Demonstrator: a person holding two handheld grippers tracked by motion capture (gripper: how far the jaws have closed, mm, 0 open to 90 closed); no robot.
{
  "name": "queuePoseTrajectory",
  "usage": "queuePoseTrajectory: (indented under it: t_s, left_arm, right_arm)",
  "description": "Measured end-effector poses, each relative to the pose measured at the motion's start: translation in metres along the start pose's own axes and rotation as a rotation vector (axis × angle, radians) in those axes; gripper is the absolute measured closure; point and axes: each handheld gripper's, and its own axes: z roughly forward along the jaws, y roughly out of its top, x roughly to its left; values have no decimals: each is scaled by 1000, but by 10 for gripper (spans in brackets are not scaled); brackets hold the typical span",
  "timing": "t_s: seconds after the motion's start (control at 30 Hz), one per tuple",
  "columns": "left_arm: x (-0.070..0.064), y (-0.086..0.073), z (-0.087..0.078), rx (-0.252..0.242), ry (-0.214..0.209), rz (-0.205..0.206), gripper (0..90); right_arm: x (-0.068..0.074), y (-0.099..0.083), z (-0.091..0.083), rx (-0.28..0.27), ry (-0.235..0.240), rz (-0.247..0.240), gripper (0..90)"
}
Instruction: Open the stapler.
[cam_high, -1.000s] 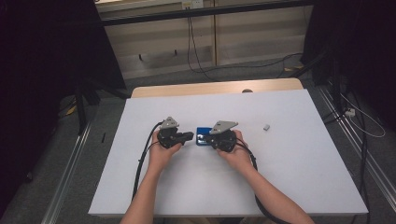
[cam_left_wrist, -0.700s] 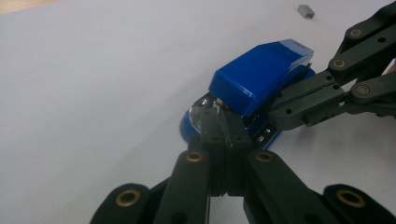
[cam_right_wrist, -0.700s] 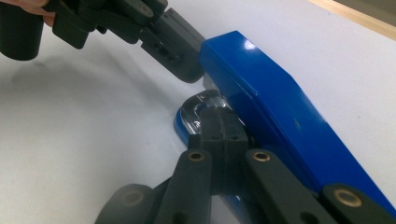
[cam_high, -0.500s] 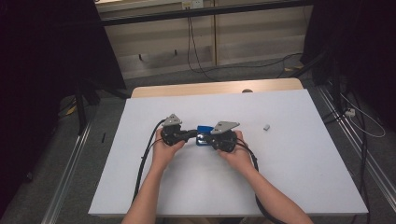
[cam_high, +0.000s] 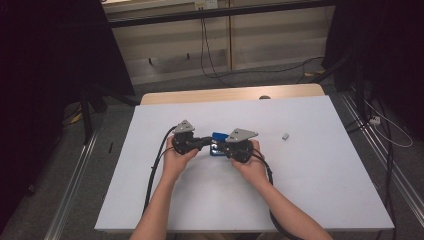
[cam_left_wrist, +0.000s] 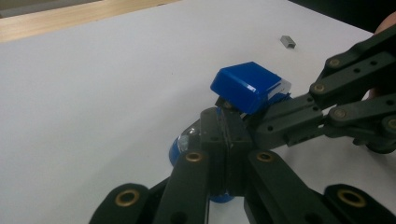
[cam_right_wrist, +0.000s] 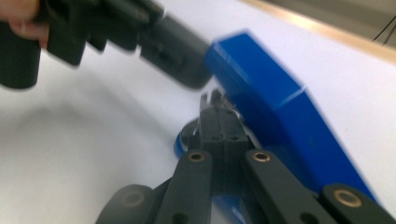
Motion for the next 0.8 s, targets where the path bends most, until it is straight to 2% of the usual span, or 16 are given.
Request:
queuePoseTrajectory:
  t_s: [0.13, 0.3, 0.4, 0.47, 0.6, 0.67, 0.73, 0.8]
  left_arm:
    - [0, 1, -1, -7, -9, 3, 894]
    - [0, 1, -1, -9, -12, 10, 893]
    - [0, 1, 0, -18, -18, 2, 893]
    - [0, 0, 2, -12, -16, 12, 894]
    - [-2, -1, 7, -20, 3, 17, 895]
    - [-2, -3, 10, -7, 2, 24, 895]
    - [-1, -4, 12, -14, -3, 14, 898]
    - [-2, -4, 13, -11, 8, 27, 900]
  right_arm:
    - [3, -1, 5, -1, -20, -1, 900]
    - [3, -3, 7, -23, -50, 32, 900]
    - [5, -3, 6, -44, -68, 7, 900]
    - [7, -1, 3, -56, -84, -8, 900]
    - [7, 0, 2, -62, -85, 1, 900]
    - [6, 0, 2, -62, -85, 0, 900]
    - [7, -1, 2, -57, -85, -7, 900]
    - [8, -1, 3, -52, -94, -16, 900]
